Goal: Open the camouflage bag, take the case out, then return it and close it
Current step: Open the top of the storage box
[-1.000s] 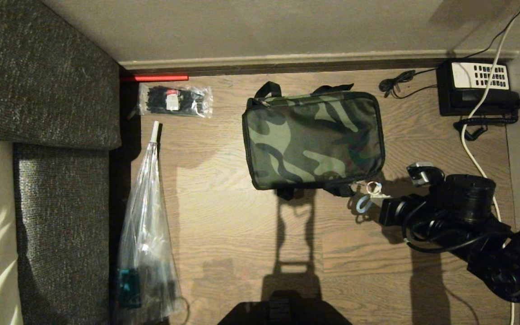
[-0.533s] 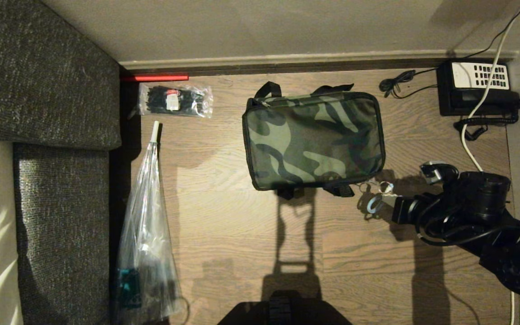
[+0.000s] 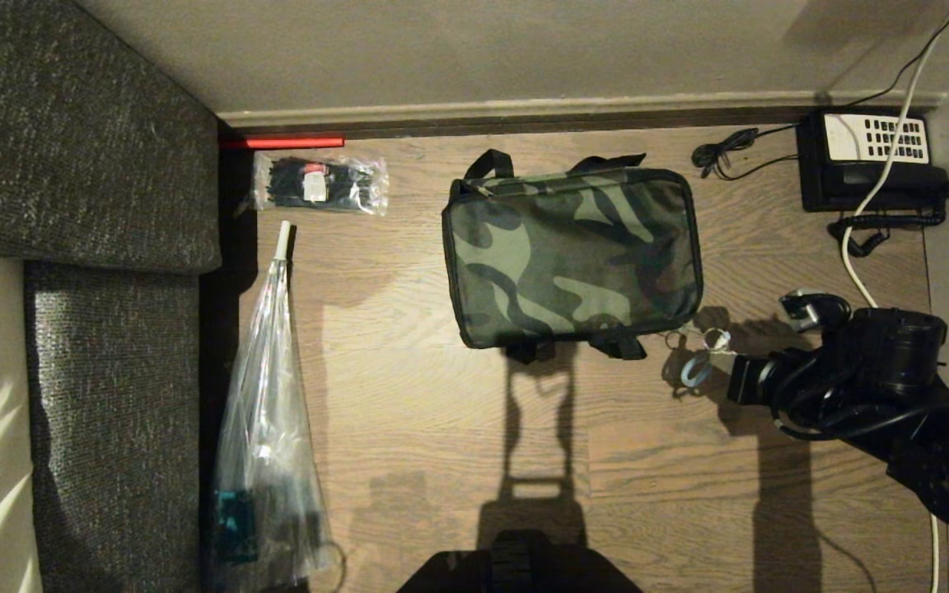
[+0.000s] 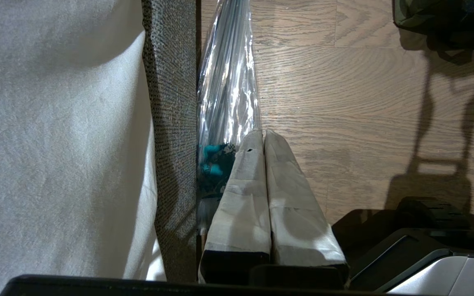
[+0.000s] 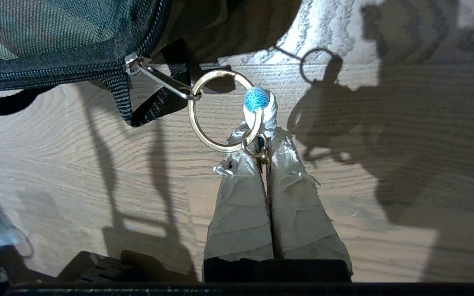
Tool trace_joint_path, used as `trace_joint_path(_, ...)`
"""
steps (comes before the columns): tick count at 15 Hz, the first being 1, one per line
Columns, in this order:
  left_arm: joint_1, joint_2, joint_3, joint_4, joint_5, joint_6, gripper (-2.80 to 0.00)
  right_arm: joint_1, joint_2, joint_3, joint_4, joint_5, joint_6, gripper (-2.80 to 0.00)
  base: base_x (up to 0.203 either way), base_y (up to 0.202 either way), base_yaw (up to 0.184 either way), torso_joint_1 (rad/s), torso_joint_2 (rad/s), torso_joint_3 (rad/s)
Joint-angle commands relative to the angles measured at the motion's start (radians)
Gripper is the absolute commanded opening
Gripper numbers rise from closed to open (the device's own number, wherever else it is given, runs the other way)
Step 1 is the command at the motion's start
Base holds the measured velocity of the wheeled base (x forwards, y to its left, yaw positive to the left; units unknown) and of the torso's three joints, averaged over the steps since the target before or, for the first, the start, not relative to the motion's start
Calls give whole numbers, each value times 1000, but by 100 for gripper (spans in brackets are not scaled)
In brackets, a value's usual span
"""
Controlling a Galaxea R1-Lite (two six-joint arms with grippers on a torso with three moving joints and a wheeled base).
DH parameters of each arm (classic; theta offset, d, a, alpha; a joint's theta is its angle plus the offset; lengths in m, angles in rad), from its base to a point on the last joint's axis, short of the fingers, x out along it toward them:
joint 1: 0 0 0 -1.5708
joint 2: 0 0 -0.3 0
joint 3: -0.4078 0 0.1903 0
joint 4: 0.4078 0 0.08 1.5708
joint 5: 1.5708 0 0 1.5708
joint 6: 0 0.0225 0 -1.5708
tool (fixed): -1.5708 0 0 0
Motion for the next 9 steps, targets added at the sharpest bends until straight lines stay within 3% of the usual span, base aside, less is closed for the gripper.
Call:
trace_joint_path(1, 0, 0, 0, 0, 1, 0, -280, 0, -5, -3, -4, 2, -11, -280, 0, 0, 0, 0, 0, 0)
trace_joint_path(9, 0, 0, 0, 0, 1, 0, -280, -15, -26, -70, 75, 29, -10, -280, 0, 0, 0, 0, 0, 0)
